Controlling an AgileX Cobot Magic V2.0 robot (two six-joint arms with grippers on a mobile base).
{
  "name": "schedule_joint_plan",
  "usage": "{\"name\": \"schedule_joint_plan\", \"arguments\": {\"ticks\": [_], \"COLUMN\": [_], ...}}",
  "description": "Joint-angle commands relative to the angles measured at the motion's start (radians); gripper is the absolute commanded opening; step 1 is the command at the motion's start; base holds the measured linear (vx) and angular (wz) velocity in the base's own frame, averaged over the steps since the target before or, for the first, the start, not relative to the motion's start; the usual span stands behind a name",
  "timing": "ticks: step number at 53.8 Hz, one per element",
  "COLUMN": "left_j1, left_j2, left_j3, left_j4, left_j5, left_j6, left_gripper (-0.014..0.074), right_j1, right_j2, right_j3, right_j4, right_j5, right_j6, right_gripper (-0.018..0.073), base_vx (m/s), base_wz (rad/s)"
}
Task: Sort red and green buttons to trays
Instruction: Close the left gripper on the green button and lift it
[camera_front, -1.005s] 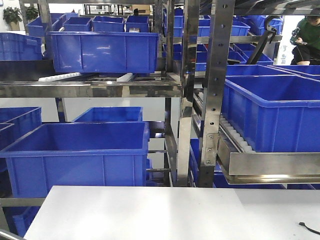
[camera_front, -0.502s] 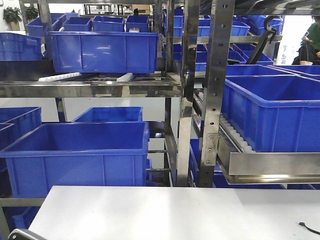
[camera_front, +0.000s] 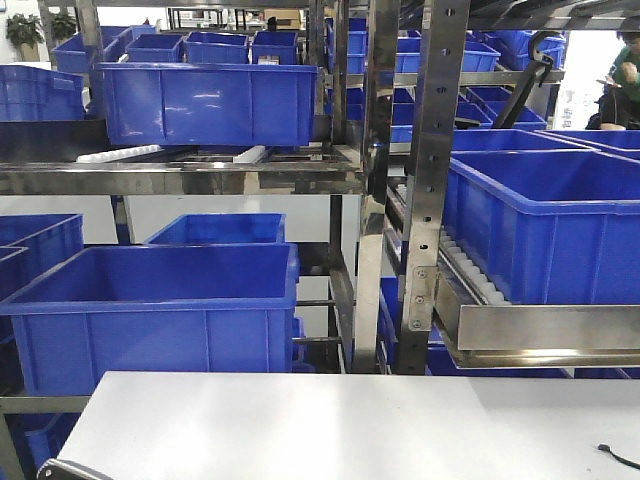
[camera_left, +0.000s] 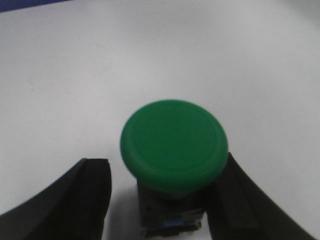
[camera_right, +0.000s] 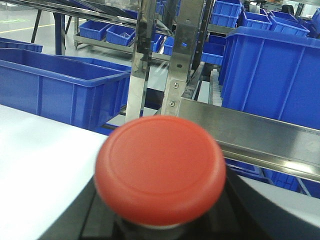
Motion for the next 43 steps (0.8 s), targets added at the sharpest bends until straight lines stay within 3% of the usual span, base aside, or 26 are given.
{"name": "schedule_joint_plan", "arguments": {"ticks": [1,17,25,31,38,43], "left_j1": [-0.005,-0.005,-0.005,-0.005,-0.005,-0.005], "left_j2": [-0.02,-0.043,-0.149,-0.28,-0.472,-0.598], "left_j3": [-0.014,-0.014,-0.014,-0.014,-0.028,-0.077], "left_j4": [-0.009,-0.003,0.002,0.002,0.009,0.098], "left_j5": [-0.077,-0.113,-0.067,0.028,0.248,0.498], "left_j6": [-0.013,-0.013,-0.021,-0.022,-0.103,-0.2], "left_gripper": [0.0416,-0.0008,-0.0005,-0.0003,-0.0002,-0.0001], "right_j1": [-0.002,-0.002,-0.002,-0.002,-0.002,-0.002], "right_j2": [0.002,0.002,0.002,0.002,0.002,0.002], "right_j3": [-0.031,-0.031,-0.031,-0.031,-0.031,-0.031], "right_j4": [0.02,0.02,0.02,0.02,0.02,0.02], "right_j5": [0.003,0.003,0.003,0.003,0.003,0.003], "right_j6": [0.001,0.001,0.001,0.001,0.001,0.001], "right_gripper": [-0.0009,-0.0009,-0.0009,-0.0009,-0.0009,-0.0009], "base_vx": [0.0,0.0,0.0,0.0,0.0,0.0], "base_wz": [0.0,0.0,0.0,0.0,0.0,0.0]}}
